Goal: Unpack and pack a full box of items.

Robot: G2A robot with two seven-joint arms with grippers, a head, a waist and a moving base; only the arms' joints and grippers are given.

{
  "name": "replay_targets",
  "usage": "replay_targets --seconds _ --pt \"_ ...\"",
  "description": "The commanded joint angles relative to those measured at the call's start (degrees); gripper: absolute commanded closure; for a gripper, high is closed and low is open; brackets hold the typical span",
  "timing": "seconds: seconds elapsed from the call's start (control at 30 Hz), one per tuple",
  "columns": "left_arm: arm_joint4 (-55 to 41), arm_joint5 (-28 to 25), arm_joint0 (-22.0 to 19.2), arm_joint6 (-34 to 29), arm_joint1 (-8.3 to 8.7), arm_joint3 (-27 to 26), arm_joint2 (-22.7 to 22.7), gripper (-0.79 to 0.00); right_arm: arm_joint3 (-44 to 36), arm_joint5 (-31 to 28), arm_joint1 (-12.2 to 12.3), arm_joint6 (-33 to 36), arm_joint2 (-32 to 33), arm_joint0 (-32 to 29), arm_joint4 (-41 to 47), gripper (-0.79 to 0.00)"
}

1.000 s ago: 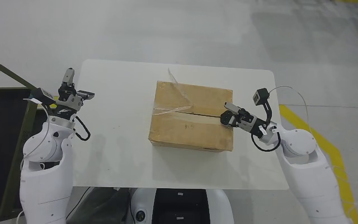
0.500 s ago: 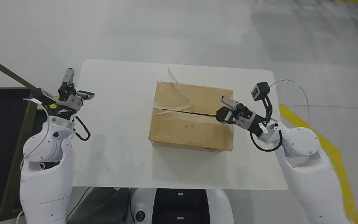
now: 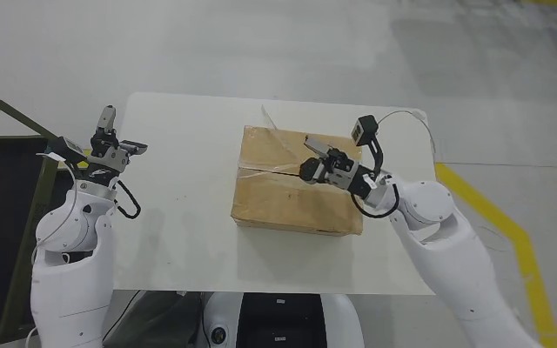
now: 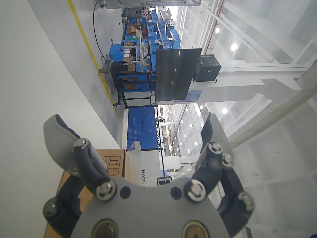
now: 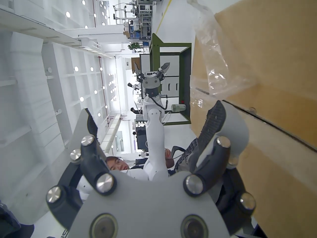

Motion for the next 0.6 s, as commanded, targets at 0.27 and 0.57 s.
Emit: replay_targets --seconds 0.27,0.57 --pt "0.0 0.0 0.0 0.0 0.00 0.0 0.0 -0.785 0.0 0.0 0.0 0.0 0.0 0.0 0.1 -0.785" --pt "0.0 0.0 0.0 0.0 0.00 0.0 0.0 -0.785 -1.1 0.8 -1.2 1.4 -4.3 4.8 0.6 -0.785"
